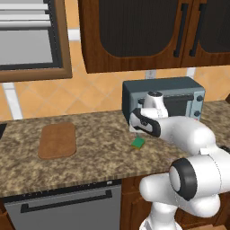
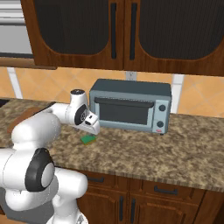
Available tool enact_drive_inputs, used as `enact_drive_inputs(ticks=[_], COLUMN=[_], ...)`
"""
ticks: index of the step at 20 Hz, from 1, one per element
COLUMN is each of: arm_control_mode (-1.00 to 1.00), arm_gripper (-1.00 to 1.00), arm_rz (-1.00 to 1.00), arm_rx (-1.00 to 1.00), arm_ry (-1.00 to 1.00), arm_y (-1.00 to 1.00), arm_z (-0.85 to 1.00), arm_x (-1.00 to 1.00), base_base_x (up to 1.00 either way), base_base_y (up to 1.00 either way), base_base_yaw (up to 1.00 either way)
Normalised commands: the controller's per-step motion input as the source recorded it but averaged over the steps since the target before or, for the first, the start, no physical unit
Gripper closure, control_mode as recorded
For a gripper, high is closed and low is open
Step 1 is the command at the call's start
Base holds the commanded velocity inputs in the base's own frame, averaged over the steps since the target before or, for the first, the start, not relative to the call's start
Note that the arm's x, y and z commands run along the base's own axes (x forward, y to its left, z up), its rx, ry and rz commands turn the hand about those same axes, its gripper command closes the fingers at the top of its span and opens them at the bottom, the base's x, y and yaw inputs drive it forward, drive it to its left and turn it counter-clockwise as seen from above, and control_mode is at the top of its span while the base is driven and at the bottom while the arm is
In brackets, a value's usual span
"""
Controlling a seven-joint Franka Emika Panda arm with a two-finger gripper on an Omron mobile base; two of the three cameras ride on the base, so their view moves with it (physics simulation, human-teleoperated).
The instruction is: Pick up the sponge from the counter and clean the cutting board by briefly scrubbing or pressing down on the cutting board. Once finished, release the sponge.
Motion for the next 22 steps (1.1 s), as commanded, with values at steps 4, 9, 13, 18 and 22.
enact_drive_inputs(ticks=[4, 9, 13, 18, 22], arm_control_mode=[-1.00, -1.00, -1.00, -1.00, -1.00], arm_gripper=[-1.00, -1.00, -1.00, -1.00, -1.00], arm_rz=[0.00, 0.00, 0.00, -0.03, -0.09], arm_rx=[0.00, 0.00, 0.00, 0.00, 0.00], arm_ry=[0.01, 0.00, 0.02, 0.00, 0.00], arm_y=[0.09, 0.11, 0.01, 0.10, 0.11], arm_z=[-0.22, -0.32, -0.40, -0.29, -0.13], arm_x=[0.22, 0.15, 0.19, 0.34, 0.26], base_base_x=[0.00, 0.00, 0.00, 0.00, 0.00], base_base_y=[0.00, 0.00, 0.00, 0.00, 0.00], base_base_yaw=[0.00, 0.00, 0.00, 0.00, 0.00])
